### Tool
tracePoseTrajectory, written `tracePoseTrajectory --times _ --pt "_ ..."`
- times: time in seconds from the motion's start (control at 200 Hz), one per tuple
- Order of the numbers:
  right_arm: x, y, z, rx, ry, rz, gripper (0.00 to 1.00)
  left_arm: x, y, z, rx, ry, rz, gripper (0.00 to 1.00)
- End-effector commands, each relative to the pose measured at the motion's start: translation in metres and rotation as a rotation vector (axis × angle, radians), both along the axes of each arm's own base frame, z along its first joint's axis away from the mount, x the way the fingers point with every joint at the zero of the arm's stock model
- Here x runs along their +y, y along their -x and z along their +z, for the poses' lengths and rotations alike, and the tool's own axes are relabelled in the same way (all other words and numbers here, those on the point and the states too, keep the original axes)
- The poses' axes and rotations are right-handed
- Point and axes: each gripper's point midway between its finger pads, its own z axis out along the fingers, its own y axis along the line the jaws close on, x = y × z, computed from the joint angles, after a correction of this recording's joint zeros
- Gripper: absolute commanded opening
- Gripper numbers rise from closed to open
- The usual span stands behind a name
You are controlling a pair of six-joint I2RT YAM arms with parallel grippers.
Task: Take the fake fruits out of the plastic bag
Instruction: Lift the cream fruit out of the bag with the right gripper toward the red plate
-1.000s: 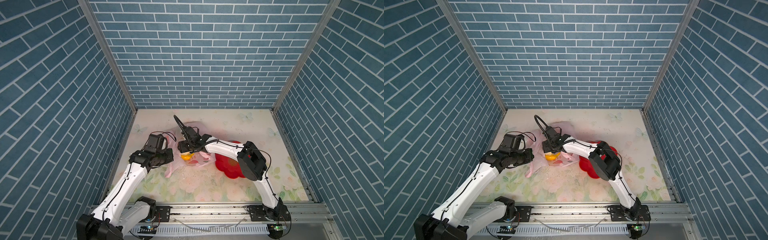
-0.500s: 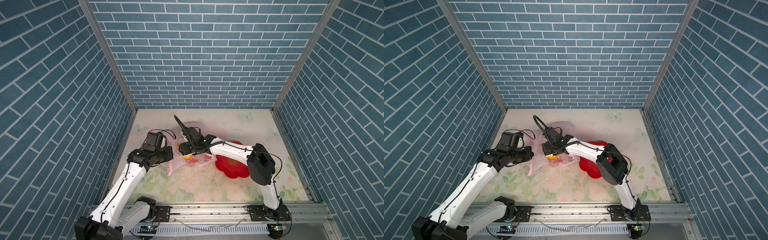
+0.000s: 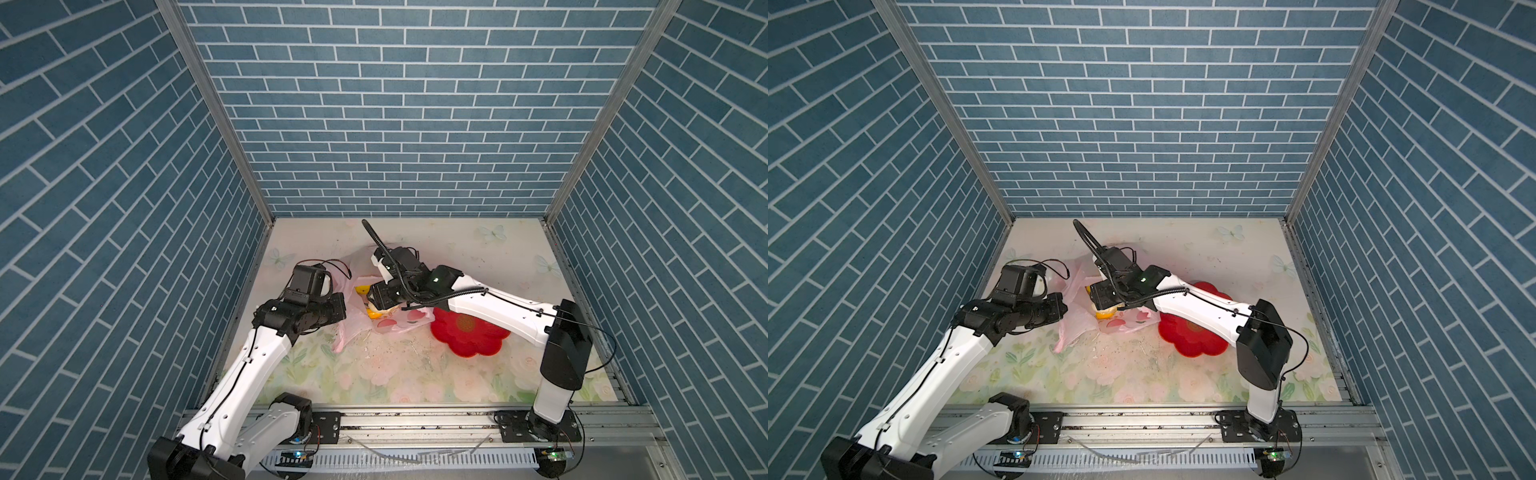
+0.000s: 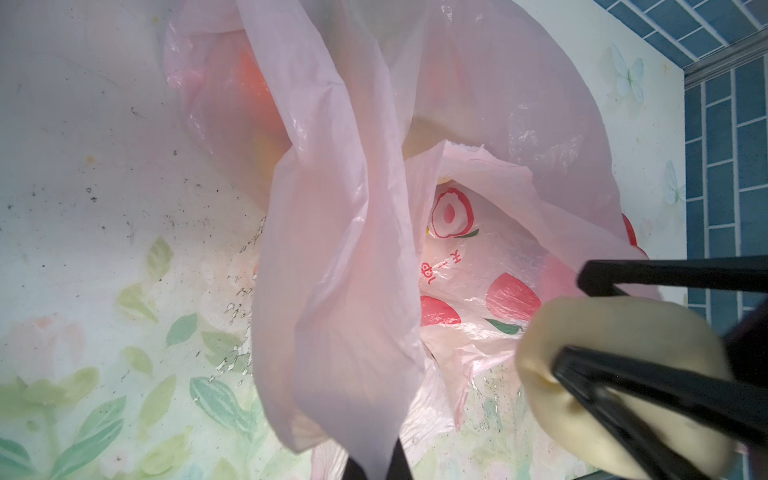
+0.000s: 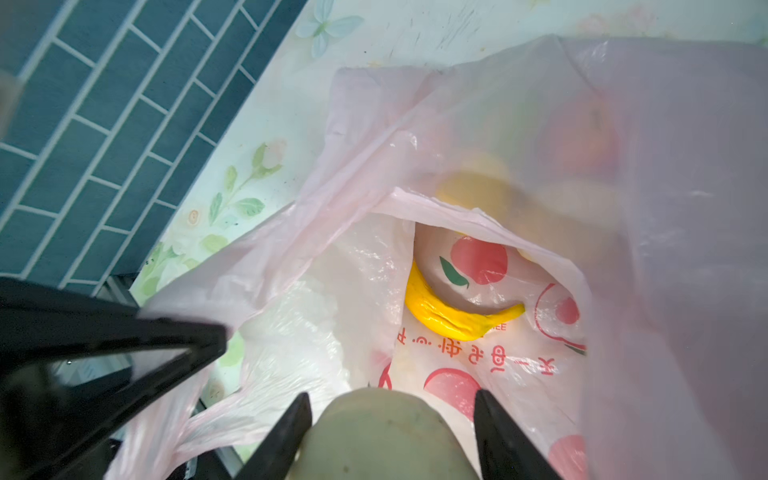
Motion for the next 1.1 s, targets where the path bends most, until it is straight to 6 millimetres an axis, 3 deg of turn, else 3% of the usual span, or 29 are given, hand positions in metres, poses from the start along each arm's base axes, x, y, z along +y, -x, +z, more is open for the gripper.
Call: tracePoseTrajectory --times 0.0,0.195,0.415,0.62,0.855,1.095 --pt "-0.020 0.006 0.015 -0.051 0.047 0.019 0.37 -0.003 -0.007 0.008 -0.026 0.015 -0.010 0.04" --pt "-0.044 -0.012 0.052 -0.129 0.029 -0.052 0.37 -0.008 -0.011 0.012 -0.036 0.053 -0.026 0.05" --pt "-0.091 -0.044 0.059 -0.158 0.067 -0.191 0.35 -0.011 -0.013 0.016 -0.050 0.082 -0.038 0.05" --pt "-0.143 -0.061 0.042 -0.148 0.117 -0.337 0.34 -0.015 -0.018 0.020 -0.060 0.114 -0.053 0.05" --pt "-0.205 -0.065 0.005 -0.088 0.168 -0.505 0.34 -0.018 -0.023 0.023 -0.066 0.125 -0.070 0.05" --pt "-0.240 -0.061 -0.037 -0.017 0.202 -0.610 0.34 -0.018 -0.026 0.026 -0.072 0.127 -0.077 0.05"
